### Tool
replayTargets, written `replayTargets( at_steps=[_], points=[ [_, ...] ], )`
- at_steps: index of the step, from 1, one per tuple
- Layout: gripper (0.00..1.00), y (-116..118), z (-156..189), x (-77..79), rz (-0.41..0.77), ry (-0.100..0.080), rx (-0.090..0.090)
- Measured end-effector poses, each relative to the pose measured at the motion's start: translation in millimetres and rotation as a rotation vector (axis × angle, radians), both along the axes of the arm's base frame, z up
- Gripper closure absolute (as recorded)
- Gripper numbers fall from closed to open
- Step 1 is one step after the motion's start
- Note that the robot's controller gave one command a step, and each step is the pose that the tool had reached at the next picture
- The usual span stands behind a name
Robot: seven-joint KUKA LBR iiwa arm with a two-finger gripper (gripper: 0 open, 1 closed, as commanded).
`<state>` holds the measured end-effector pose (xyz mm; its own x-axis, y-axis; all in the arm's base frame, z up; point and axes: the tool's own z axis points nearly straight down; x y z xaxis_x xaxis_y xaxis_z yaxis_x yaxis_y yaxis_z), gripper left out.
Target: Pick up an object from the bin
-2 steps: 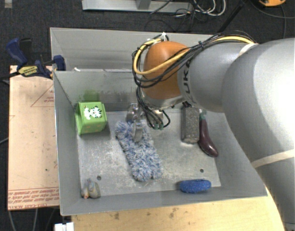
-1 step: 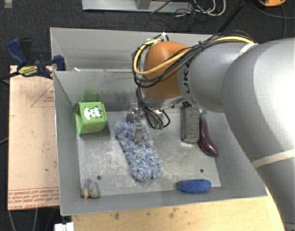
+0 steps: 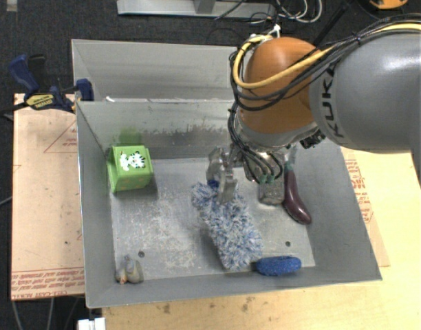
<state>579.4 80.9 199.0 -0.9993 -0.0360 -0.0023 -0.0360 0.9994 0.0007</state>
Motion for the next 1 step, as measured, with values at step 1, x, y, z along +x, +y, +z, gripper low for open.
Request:
replayTargets(
  at_steps=[1],
  points=[
    [1.00,0.0,-0.1,-0.1,0.000,0.000,0.000]
  ],
)
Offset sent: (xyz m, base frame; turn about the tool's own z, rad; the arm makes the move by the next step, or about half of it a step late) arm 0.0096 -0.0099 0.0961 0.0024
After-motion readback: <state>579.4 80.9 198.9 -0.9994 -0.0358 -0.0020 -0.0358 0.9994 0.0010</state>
